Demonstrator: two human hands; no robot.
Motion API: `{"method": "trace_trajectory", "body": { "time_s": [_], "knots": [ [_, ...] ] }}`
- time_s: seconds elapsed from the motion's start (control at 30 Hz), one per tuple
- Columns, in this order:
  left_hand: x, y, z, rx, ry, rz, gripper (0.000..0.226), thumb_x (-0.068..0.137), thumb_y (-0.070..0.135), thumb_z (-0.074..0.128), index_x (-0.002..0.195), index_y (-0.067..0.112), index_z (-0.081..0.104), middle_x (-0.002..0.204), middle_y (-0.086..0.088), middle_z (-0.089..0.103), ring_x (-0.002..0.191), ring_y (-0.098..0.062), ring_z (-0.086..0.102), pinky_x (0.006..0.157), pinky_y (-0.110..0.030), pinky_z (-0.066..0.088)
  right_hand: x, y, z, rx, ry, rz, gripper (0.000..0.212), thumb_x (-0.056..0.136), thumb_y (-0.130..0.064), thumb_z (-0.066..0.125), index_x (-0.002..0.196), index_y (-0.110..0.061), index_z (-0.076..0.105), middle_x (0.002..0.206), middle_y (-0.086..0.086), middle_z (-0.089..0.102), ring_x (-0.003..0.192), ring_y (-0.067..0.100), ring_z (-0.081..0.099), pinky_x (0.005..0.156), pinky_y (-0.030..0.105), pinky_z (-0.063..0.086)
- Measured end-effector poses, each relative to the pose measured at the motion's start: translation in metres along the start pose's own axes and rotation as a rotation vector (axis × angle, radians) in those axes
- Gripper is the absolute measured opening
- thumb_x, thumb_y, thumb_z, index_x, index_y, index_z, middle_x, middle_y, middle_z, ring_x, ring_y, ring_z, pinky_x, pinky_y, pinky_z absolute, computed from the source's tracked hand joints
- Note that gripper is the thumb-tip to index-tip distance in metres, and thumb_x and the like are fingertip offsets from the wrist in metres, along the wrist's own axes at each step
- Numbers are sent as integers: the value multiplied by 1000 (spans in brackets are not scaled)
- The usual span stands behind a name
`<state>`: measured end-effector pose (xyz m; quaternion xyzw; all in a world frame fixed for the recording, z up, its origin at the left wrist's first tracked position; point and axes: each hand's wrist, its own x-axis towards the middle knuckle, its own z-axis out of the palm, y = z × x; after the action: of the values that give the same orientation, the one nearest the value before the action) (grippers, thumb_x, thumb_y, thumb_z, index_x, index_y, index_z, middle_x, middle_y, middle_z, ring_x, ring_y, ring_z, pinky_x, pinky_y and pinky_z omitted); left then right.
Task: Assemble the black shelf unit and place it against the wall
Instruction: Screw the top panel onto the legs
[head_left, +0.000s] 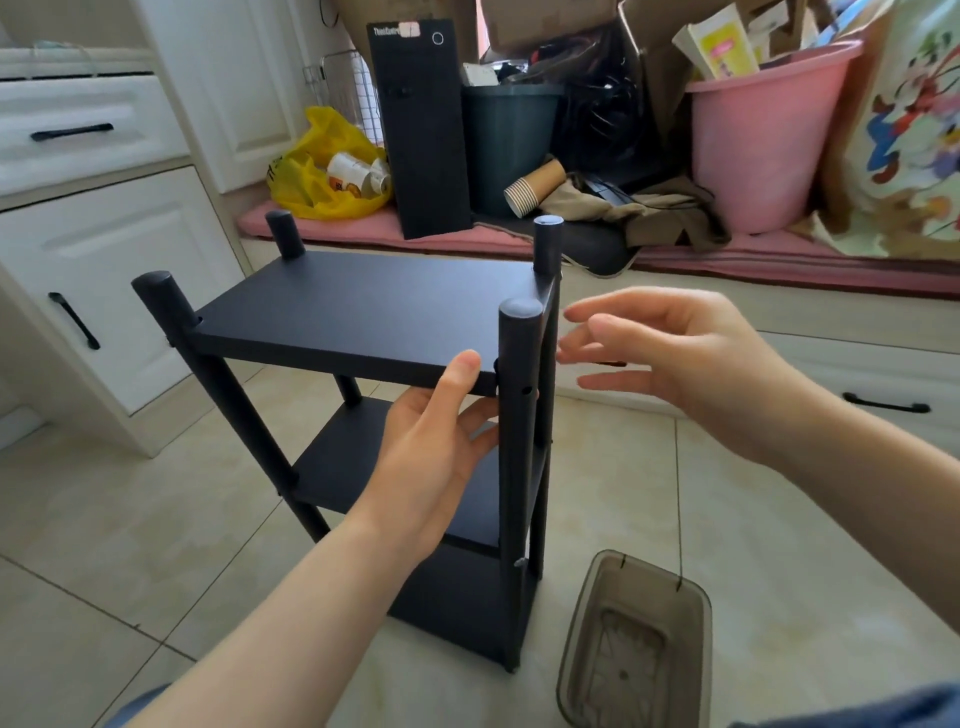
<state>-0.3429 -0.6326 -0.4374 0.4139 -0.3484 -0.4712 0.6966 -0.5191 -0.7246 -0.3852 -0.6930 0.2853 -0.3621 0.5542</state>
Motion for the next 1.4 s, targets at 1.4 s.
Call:
{"method": "trace_trajectory", "body": {
  "time_s": [1.4],
  "knots": [
    [0,0,9,-60,-5,-67,33,92,34,55,64,23,68,78,4,69,79,-17,69,67,-27,54,-94,366,60,-855,-663,1049,22,97,-13,53,117,-9,62,110,8,68,84,19,61,63,21,51]
  ]
}}
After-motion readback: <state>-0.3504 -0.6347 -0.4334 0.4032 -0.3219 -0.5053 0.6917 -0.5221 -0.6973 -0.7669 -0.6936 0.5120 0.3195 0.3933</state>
